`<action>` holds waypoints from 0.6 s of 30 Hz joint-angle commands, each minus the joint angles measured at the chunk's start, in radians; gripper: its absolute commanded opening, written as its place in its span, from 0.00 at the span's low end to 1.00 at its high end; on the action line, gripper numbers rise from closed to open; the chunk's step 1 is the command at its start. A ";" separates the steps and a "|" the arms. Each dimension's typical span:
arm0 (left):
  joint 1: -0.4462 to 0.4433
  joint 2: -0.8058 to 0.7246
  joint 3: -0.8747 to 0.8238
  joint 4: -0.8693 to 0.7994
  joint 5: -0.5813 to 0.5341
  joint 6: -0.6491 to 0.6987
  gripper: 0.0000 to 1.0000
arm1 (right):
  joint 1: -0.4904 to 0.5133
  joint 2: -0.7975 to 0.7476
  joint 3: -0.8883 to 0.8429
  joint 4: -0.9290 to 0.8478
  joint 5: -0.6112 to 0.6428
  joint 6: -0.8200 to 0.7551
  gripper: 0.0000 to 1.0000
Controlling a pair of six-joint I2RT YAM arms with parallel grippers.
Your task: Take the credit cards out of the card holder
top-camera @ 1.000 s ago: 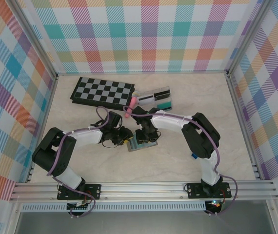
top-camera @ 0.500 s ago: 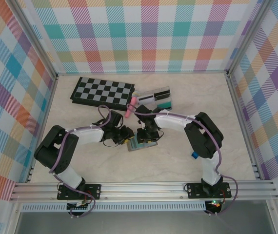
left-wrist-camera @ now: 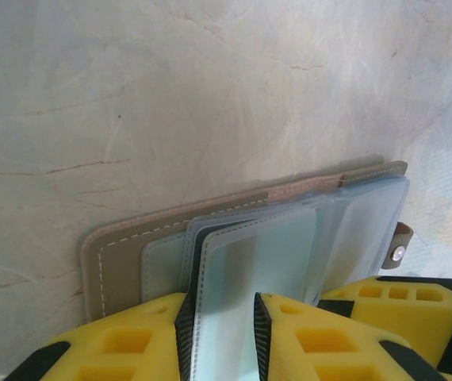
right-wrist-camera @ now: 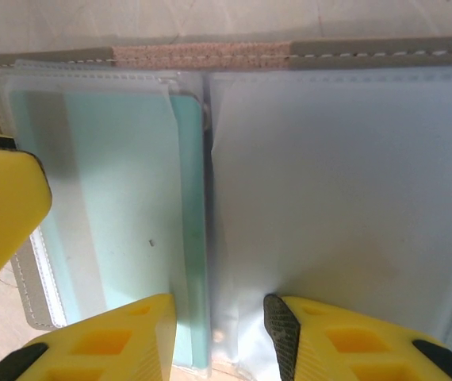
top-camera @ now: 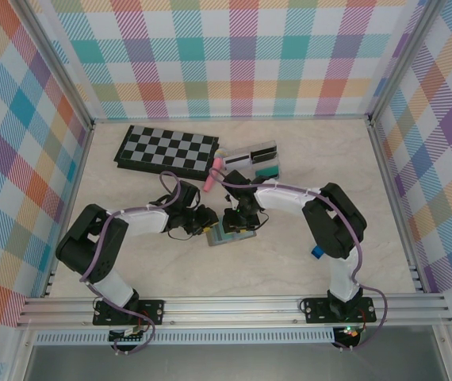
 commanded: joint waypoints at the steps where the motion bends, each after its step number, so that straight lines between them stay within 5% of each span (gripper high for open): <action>1: -0.001 -0.036 -0.024 0.021 0.039 0.048 0.28 | -0.005 0.044 -0.050 0.034 0.003 -0.010 0.40; 18: 0.010 -0.040 -0.029 0.047 0.078 0.081 0.22 | -0.040 -0.146 -0.126 0.132 -0.046 0.025 0.44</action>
